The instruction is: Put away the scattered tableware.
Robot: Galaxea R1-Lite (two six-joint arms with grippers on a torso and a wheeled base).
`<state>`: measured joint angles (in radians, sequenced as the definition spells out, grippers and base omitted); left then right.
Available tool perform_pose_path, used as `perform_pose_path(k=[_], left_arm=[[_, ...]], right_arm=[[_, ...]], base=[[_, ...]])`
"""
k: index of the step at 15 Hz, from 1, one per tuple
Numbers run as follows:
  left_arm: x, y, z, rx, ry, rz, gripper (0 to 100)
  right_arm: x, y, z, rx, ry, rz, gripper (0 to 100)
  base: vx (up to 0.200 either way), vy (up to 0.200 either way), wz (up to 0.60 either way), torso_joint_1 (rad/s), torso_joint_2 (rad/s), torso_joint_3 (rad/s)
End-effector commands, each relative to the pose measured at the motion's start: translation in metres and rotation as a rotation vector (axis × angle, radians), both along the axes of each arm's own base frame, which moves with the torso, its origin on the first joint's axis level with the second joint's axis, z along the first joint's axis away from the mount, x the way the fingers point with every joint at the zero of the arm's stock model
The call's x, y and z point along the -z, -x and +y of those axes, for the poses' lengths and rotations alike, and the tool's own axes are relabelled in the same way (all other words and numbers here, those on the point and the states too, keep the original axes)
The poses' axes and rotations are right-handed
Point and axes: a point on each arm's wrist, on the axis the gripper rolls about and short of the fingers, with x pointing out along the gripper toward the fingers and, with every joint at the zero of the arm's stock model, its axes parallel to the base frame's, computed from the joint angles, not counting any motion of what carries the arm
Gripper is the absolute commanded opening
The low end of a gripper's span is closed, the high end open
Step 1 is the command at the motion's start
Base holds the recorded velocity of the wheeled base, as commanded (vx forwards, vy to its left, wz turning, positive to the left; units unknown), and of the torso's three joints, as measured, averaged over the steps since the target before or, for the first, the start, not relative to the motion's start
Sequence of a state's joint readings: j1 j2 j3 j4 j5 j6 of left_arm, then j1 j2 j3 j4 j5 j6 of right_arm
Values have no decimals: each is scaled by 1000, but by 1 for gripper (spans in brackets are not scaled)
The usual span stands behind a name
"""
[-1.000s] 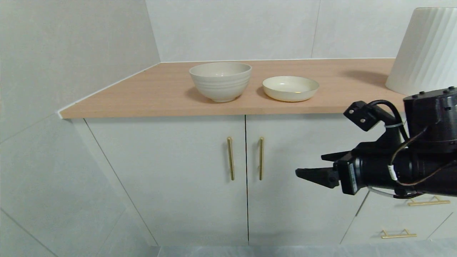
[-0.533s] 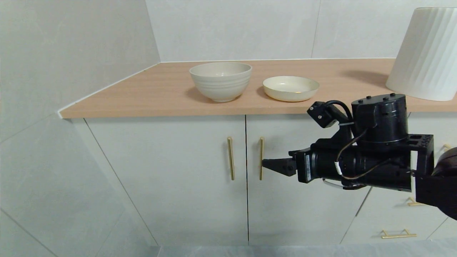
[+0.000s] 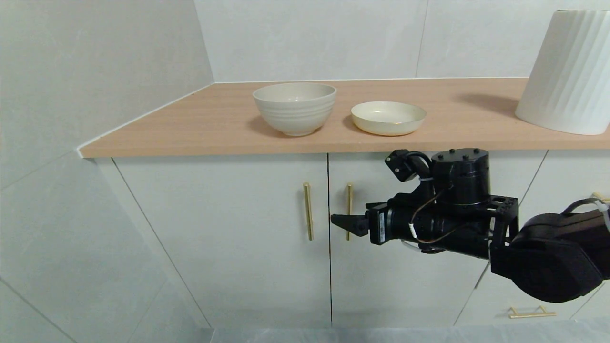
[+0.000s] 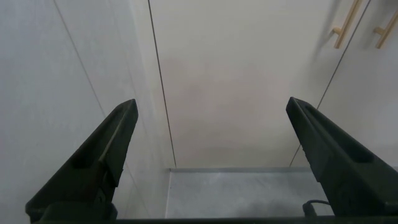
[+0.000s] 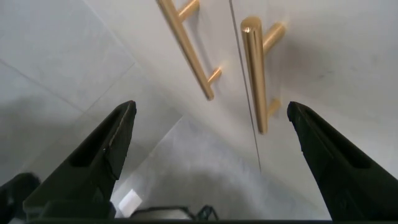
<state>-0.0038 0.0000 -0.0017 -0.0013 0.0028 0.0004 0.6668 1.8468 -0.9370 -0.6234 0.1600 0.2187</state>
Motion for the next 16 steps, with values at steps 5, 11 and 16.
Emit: perform_pose_path(k=[5,11,16], left_arm=[[0,0,0,0,0,0,100],[0,0,0,-1,-1,1,100],[0,0,0,-1,0,0,100]], right_arm=[[15,-15,12,7,-22,25,100],[29,-26,26,13,-104,39,100],[29,-24,31,5,-154,49,100]], base=[[0,0,0,0,0,0],[0,0,0,0,0,0],[0,0,0,0,0,0]])
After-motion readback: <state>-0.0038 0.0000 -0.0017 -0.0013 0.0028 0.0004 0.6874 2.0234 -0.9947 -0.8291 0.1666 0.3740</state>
